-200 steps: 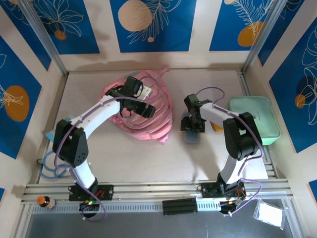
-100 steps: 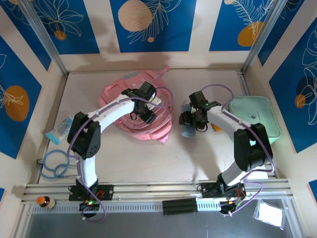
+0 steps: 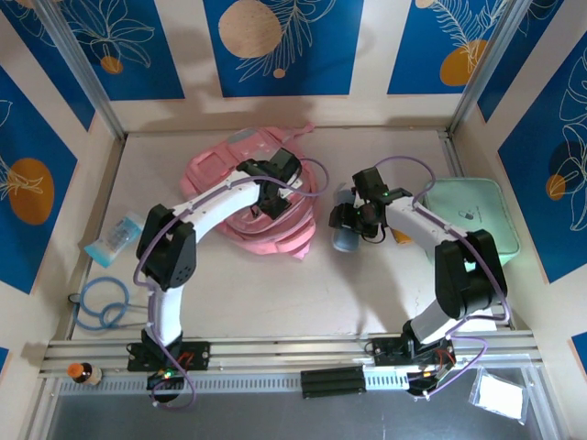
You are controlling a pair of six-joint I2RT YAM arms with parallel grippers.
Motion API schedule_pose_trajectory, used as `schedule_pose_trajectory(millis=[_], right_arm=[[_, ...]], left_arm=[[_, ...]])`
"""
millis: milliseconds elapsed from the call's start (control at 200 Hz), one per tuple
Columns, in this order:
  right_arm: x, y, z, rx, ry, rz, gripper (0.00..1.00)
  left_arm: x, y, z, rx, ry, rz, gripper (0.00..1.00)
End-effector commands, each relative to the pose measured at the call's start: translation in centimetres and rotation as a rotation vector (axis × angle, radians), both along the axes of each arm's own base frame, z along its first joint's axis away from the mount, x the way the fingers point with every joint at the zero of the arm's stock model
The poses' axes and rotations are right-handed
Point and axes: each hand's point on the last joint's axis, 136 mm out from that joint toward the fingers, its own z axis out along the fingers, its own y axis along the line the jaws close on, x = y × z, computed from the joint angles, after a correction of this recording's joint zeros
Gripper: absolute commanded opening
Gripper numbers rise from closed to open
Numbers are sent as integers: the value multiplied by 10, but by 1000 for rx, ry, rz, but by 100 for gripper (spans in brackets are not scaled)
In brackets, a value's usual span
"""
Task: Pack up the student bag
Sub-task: Open the student bag at the top-center of the table, then place the glasses case in the student bag.
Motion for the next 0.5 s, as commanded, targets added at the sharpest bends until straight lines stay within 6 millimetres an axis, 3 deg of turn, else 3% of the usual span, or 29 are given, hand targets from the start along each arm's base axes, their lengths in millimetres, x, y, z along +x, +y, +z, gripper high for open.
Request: schedule_pose_trajectory(millis=[0, 295, 495], right_arm=[[3, 9, 19, 102, -56, -6, 72], [11, 58, 66, 428, -136, 62, 72], [25, 96, 72, 507, -60, 40, 72]], left_arm=[[13, 0, 62, -113, -149, 32, 0], [6, -32, 152, -434, -295, -46, 0], [12, -50, 215, -649, -402, -27, 0]])
